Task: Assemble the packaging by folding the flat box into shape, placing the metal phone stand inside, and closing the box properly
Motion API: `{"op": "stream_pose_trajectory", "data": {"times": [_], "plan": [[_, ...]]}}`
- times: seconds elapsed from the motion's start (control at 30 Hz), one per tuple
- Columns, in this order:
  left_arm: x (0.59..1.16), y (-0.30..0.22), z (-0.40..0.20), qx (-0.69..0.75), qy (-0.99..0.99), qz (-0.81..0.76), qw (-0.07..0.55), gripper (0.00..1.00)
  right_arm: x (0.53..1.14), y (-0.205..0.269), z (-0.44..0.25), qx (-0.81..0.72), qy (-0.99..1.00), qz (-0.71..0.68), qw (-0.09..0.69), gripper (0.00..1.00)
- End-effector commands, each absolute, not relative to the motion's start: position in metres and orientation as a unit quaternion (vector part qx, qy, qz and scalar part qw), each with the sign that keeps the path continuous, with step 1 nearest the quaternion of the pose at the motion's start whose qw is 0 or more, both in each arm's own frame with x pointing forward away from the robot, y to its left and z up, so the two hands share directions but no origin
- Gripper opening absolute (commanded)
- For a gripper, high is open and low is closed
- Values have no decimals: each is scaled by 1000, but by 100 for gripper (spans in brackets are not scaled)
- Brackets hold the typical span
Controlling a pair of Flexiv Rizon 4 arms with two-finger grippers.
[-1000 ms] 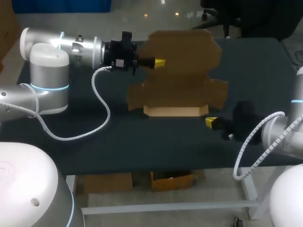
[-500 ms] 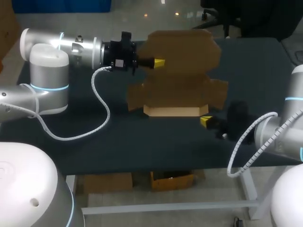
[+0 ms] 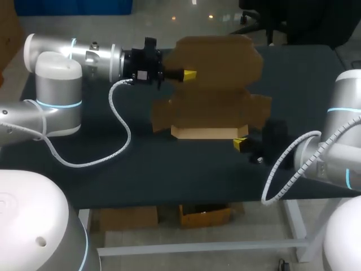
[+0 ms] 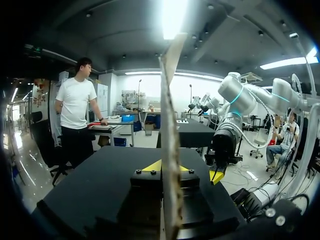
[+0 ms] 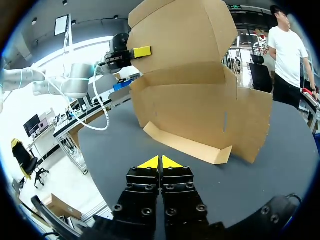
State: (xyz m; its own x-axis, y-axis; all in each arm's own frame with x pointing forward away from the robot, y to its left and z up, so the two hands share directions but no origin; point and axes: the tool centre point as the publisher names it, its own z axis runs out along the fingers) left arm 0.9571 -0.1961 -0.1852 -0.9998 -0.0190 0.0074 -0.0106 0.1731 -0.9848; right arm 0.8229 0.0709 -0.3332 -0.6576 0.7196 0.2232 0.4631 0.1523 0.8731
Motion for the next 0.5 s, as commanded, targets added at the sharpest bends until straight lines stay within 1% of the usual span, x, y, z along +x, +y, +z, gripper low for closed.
{"op": "stream_pose_trajectory", "data": {"times": [0.03,0.13,0.5], "plan": [[958,-195,-186,-8,766,-643,1,0,823,73,-334,396,748,517,128,0],[958,-195,-186,-8,766,-643,1,0,823,73,-334,396,748,517,128,0],[958,-195,-186,-8,766,-643,1,0,844,97,-354,387,749,520,135,0]]}}
